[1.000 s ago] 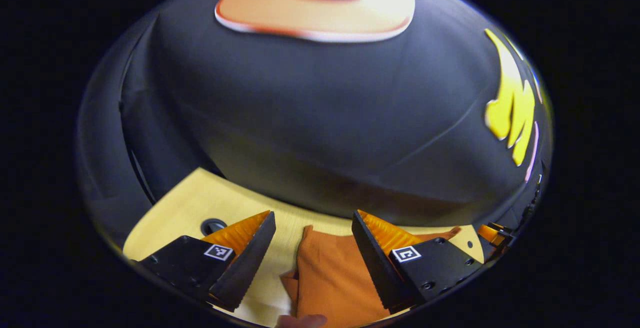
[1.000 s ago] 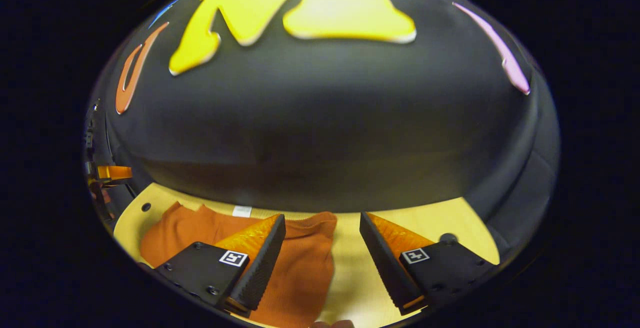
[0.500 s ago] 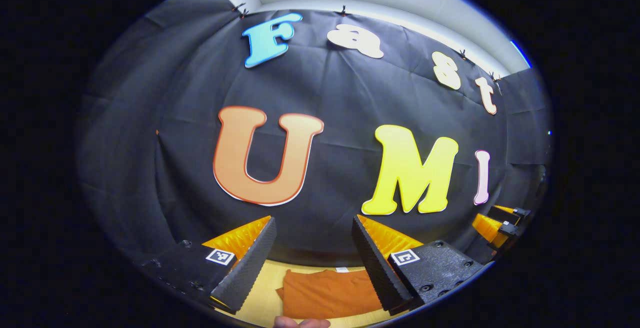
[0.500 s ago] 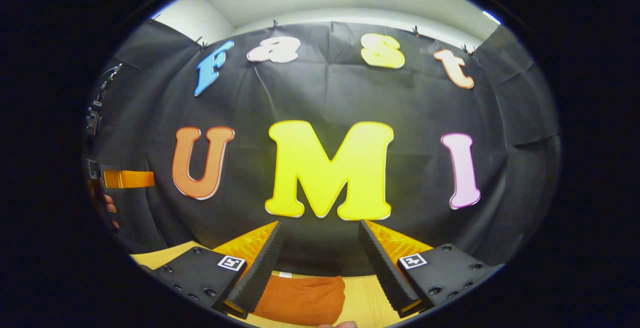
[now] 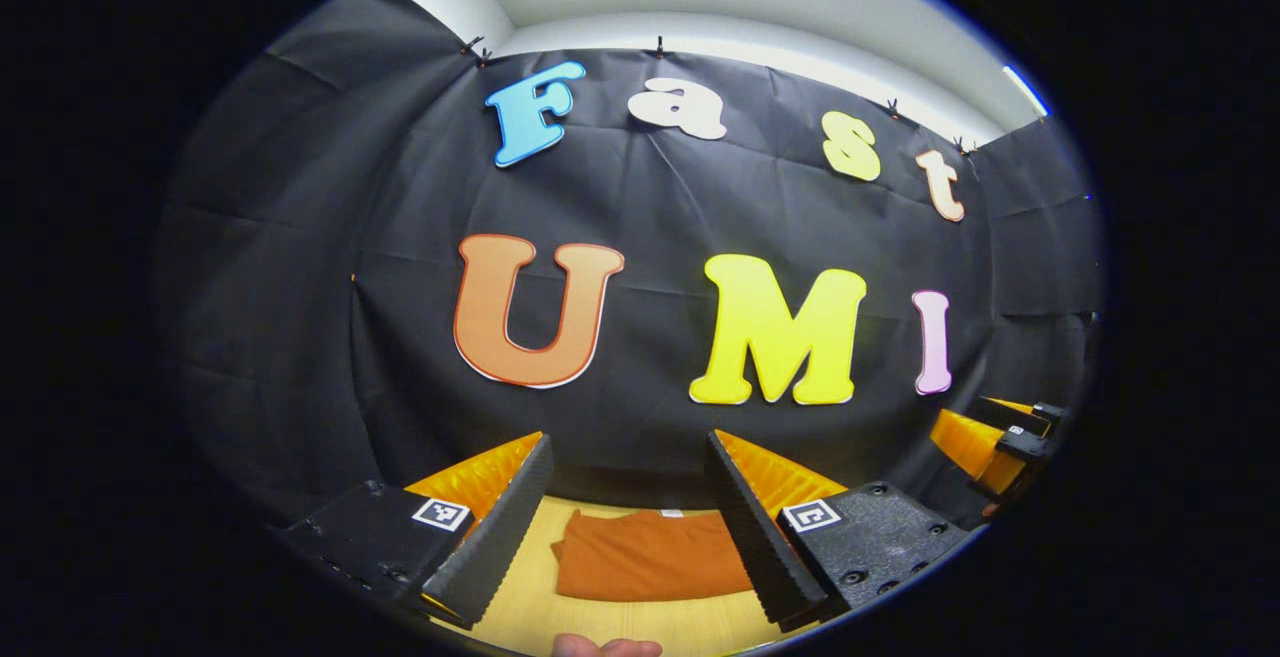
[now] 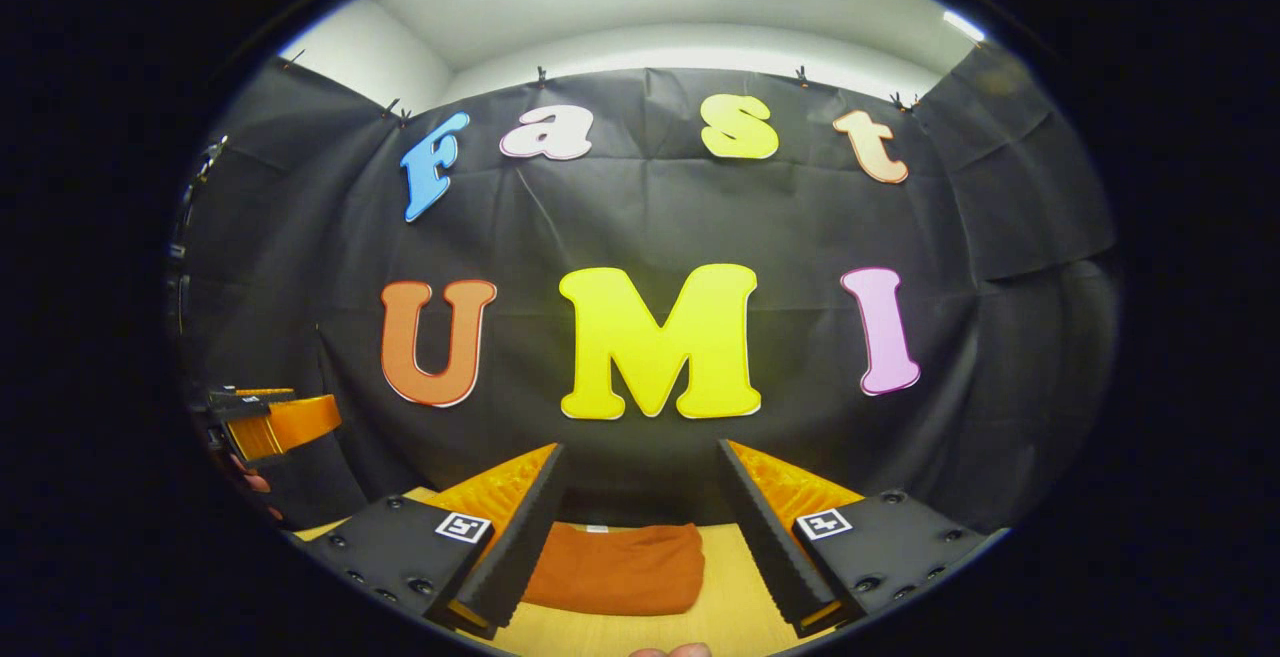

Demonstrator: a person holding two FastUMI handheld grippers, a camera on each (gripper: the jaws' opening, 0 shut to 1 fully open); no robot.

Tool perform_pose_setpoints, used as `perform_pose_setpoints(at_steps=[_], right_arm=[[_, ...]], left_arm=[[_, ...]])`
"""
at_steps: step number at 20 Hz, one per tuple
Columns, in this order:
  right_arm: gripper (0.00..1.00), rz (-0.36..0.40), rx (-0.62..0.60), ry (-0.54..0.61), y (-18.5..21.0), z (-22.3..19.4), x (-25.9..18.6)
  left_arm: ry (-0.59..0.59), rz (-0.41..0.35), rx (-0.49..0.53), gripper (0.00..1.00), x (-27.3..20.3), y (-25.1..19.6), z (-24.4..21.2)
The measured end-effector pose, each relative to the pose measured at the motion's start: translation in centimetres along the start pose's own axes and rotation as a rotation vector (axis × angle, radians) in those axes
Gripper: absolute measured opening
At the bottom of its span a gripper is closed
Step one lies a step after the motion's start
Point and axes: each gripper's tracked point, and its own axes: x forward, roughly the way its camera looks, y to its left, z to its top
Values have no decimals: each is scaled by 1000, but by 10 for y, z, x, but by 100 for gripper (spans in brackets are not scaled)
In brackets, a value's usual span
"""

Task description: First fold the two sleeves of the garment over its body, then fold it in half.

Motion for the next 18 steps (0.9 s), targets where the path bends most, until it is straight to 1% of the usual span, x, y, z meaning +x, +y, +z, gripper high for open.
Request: perform_pose_setpoints(at_steps=[1,3,4,7,9,10,11,12,13,15,18], right_arm=[[94,-2,7,8,0,-4,-2],[95,5,18,4,6,-6,-4],[95,1,9,3,5,-6,-5],[95,22,-5,3,12,-8,-5],[95,17,-4,4,9,-9,-3],[95,17,-2,0,8,-8,-3],[95,17,1,-4,8,-7,-2],[95,18,2,-9,7,-6,-1],[95,18,1,-10,7,-6,-1],[95,20,3,-9,6,-7,-1],[95,15,10,-14,2,-5,-2]], left_arm=[[10,-9,2,98,0,-4,-4],[1,5,14,98,1,-3,-5],[-6,4,19,98,2,-5,-4],[-8,4,29,98,4,-8,-6],[-4,0,36,98,5,-11,-7],[-3,0,47,87,6,-13,-8],[-3,1,58,98,6,-13,-7],[0,-1,63,87,5,-15,-7],[3,-3,62,98,4,-16,-9],[3,-9,61,98,4,-19,-9],[-9,-7,89,98,1,-20,-6]])
